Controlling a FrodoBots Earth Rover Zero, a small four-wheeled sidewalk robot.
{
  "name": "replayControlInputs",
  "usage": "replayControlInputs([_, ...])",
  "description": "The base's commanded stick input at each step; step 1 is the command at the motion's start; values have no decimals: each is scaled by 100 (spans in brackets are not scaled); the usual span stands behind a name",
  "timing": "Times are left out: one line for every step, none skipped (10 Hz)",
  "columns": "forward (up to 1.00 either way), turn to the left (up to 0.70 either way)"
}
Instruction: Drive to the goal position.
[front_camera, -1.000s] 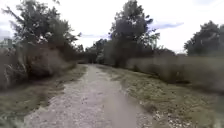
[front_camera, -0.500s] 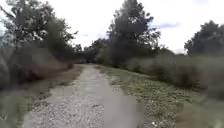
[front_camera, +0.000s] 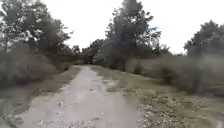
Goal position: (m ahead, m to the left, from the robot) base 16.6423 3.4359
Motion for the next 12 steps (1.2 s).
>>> replayControlInputs([85,34])
replayControlInputs([85,34])
replayControlInputs([85,34])
replayControlInputs([85,32])
replayControlInputs([85,25])
replayControlInputs([85,18])
replayControlInputs([85,10])
replayControlInputs([85,3])
replayControlInputs([85,0])
replayControlInputs([85,0])
replayControlInputs([85,0])
replayControlInputs([85,0])
